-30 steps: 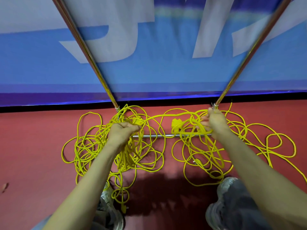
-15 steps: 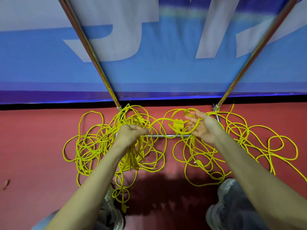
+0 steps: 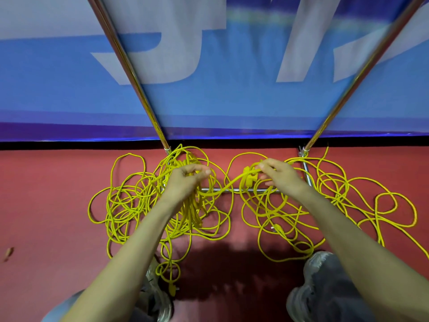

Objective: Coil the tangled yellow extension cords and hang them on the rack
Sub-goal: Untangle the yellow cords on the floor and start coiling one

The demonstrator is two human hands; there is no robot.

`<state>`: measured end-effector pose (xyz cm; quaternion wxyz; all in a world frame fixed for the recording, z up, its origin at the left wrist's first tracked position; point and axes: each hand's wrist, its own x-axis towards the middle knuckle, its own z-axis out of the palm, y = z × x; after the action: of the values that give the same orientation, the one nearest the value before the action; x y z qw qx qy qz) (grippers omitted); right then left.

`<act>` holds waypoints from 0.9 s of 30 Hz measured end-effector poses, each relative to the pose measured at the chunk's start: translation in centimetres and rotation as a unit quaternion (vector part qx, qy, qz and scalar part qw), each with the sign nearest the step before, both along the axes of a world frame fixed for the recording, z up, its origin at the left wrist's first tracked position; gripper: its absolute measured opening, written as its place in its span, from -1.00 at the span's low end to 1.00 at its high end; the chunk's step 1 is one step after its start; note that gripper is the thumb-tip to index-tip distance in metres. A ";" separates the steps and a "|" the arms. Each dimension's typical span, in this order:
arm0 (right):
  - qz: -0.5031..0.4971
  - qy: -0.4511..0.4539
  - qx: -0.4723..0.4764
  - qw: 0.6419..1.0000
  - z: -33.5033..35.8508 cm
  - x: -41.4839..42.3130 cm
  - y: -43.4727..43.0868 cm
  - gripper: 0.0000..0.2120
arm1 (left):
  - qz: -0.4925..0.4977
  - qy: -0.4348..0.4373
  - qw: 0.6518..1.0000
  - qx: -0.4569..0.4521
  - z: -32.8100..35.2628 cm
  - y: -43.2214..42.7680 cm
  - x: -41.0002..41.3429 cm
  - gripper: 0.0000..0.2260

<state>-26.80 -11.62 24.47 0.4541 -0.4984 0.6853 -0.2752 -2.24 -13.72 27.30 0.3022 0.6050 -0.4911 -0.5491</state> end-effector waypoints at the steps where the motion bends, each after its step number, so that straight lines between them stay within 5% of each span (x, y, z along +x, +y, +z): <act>1: 0.026 0.032 -0.005 0.999 -0.1 0.0 -0.1 -0.84 | 0.004 -0.004 1.000 -0.012 0.0 -0.2 0.0 -0.93; 9: -0.100 0.057 -0.057 0.992 -0.5 -1.6 -0.2 -0.78 | -0.028 -0.022 0.998 -0.045 0.5 -0.8 1.3 -0.68; 14: -0.033 0.221 0.027 0.974 -1.6 -1.0 0.0 -0.70 | -0.031 0.074 0.996 -0.049 0.9 -0.3 0.3 -0.69; 20: 0.017 0.303 0.063 0.951 -3.1 0.0 1.4 -0.62 | -0.037 0.179 0.980 -0.084 2.4 0.3 -0.2 -0.71; 22: 0.117 0.283 -0.003 0.952 -2.6 1.0 1.7 -0.49 | -0.036 0.203 0.974 -0.090 2.7 0.2 -0.2 -0.71; 24: 0.229 0.171 -0.075 0.955 -1.2 2.5 1.9 -0.46 | -0.025 0.227 0.970 -0.085 2.7 0.2 -0.3 -0.72; 27: 0.284 0.014 -0.101 0.953 -0.1 5.2 2.5 -0.75 | -0.015 0.244 0.967 -0.076 2.5 0.3 -0.4 -0.73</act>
<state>-21.64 -9.15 24.38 0.4510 -0.7195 0.4907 -0.1954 -2.62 -13.39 29.82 0.4497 0.4205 -0.4516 -0.6458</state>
